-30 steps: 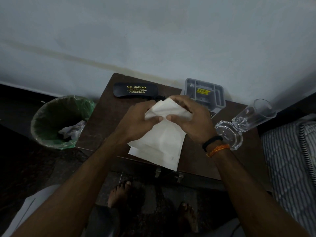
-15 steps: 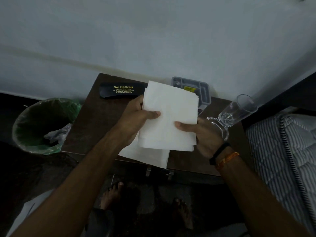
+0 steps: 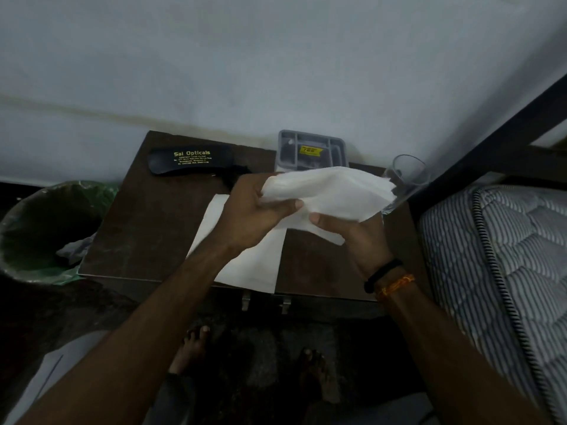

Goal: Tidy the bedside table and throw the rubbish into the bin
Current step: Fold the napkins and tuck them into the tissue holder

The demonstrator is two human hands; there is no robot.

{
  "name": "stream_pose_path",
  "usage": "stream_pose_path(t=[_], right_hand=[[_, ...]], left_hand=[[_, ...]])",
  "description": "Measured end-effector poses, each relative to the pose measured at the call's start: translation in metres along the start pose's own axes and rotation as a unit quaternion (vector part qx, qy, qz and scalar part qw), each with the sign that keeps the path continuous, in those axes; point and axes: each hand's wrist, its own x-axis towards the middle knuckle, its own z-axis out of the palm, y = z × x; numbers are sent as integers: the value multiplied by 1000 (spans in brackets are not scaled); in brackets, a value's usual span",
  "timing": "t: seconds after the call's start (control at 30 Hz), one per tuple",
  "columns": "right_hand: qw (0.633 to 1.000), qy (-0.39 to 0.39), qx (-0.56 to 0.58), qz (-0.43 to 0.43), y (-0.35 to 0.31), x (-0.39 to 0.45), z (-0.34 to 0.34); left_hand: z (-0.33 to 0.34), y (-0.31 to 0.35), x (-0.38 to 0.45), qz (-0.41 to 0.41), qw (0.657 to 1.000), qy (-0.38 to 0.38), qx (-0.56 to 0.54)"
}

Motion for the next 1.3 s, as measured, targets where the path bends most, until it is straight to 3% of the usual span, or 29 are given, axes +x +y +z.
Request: stream_pose_path(t=[0.1,0.27,0.4,0.5,0.63,0.87,1.17,1.3], right_hand=[[1000,3,15,-14,4,3,1],[999,-18,-14,43,30,4,-4],[998,-27,-55,9,32,7,-7],[997,-13,-74,-17,29,8,-3],[999,36,-7,-2,28,8,1],[999,2,-2,51,44,6,2],[995,-18,56,79,26,9,1],[981,-84,112,132,30,11,3]], left_hand=[[-3,0,3,43,998,9,36],[-9,-22,5,-10,994,-22,106],[-10,-28,7,9,989,-36,141],[-9,-24,8,14,993,-31,111],[-10,-17,7,-33,998,-2,44],[-8,-33,6,-113,989,-25,88],[-11,-15,5,-130,991,-21,-22],[-11,-14,7,-156,984,-29,-80]])
